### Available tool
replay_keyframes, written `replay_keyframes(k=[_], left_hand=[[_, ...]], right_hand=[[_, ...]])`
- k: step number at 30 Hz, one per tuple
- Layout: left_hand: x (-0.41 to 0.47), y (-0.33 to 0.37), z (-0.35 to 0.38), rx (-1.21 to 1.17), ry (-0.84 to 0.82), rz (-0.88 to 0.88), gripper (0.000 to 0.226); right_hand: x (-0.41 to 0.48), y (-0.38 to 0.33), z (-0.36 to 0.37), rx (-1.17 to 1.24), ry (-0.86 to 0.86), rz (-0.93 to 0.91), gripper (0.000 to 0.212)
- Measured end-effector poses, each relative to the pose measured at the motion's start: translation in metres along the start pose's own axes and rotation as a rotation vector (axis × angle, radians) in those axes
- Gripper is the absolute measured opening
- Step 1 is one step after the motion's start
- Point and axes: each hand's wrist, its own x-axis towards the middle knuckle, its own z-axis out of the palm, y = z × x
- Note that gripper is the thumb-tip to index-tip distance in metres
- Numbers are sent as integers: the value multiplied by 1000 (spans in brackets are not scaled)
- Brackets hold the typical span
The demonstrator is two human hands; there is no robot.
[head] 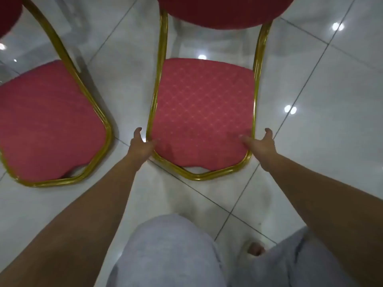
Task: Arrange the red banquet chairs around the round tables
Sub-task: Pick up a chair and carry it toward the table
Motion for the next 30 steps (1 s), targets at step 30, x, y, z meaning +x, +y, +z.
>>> replay_keyframes(k=[30], left_hand=[[-474,141,-207,-82,-90,-175,55]], right_hand=[[-399,-155,-260,-245,-363,227,84]])
